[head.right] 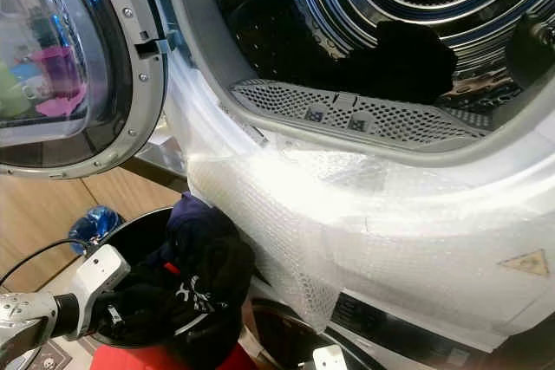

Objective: Clothes washing

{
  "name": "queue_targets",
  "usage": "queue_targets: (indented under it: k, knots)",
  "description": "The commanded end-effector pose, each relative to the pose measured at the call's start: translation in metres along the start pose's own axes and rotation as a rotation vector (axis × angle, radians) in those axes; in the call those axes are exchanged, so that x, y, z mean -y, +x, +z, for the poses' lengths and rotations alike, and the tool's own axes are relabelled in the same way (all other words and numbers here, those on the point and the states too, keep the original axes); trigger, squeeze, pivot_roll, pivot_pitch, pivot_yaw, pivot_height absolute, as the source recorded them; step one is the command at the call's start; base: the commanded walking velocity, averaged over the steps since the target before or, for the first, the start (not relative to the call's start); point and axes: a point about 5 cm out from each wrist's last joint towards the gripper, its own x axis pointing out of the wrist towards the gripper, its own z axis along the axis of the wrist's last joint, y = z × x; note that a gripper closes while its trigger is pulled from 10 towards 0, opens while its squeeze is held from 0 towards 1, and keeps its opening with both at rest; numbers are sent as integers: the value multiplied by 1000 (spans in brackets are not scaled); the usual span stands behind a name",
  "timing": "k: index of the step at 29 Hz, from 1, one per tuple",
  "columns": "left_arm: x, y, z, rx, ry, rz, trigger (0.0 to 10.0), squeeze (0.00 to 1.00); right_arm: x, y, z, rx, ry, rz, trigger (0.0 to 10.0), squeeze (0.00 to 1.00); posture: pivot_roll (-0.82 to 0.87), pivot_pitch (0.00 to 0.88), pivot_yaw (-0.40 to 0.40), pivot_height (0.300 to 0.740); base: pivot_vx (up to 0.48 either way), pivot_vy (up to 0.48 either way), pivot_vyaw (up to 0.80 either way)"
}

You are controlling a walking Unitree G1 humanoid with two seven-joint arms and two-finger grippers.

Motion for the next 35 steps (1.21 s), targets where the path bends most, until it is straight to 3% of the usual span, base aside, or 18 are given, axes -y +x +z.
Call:
queue_targets:
  k: [1, 8, 18, 25, 28, 35]
  knots:
    - [-7, -4, -7, -81, 8, 69, 10000, 0, -4, 0, 1, 2, -3, 12, 10000, 0, 215, 0, 89, 740, 0, 0, 0]
    - [-11, -5, -14, -142, -35, 127, 10000, 0, -6, 0, 2, 3, -10, 22, 10000, 0, 221, 0, 86, 740, 0, 0, 0]
    - [-13, -1, -22, -188, -27, 195, 10000, 0, -6, 0, 2, 5, -17, 21, 10000, 0, 218, 0, 81, 740, 0, 0, 0]
    - [-15, 7, -27, -127, -182, 215, 10000, 0, -4, 0, 1, 4, -27, 20, 10000, 0, 205, 0, 63, 740, 0, 0, 0]
    - [-17, 12, -23, -52, -301, 223, 10000, 0, -3, 0, 0, 2, -34, 18, 10000, 0, 201, 0, 56, 740, 0, 0, 0]
    - [-18, 15, -34, -93, -364, 242, 10000, 0, 3, 0, 0, 2, -44, 11, 10000, 0, 188, 0, 47, 740, 0, 0, 0]
